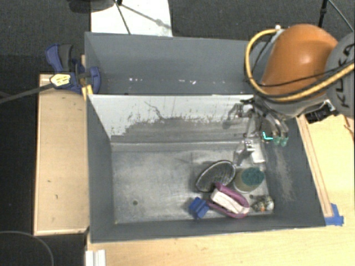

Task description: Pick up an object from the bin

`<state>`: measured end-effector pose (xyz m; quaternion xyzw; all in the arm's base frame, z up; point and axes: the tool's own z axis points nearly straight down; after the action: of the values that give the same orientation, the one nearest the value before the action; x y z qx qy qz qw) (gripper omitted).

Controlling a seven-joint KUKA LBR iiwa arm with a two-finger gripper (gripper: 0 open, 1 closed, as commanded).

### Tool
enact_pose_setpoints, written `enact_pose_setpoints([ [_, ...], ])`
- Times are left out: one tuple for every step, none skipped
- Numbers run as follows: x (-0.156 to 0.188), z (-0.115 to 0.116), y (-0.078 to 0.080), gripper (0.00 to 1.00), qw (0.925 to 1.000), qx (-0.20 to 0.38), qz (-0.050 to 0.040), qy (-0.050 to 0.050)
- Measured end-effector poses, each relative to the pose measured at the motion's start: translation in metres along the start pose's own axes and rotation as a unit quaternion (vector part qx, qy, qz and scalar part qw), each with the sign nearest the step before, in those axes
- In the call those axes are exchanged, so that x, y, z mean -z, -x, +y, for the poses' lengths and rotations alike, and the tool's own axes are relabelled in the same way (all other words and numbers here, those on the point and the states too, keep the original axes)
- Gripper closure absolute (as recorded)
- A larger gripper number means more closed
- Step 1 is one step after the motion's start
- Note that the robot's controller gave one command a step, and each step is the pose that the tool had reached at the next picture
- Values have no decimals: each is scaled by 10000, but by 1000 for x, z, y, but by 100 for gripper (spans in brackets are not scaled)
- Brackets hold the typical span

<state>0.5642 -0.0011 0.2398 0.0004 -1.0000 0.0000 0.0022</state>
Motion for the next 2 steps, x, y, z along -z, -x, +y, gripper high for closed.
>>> enact_pose_setpoints([
  [-155, 12, -19, 0, 9908, 1348, -76, 0],
  [-51, 58, -25, 0, 9721, 2344, -73, -4],
])
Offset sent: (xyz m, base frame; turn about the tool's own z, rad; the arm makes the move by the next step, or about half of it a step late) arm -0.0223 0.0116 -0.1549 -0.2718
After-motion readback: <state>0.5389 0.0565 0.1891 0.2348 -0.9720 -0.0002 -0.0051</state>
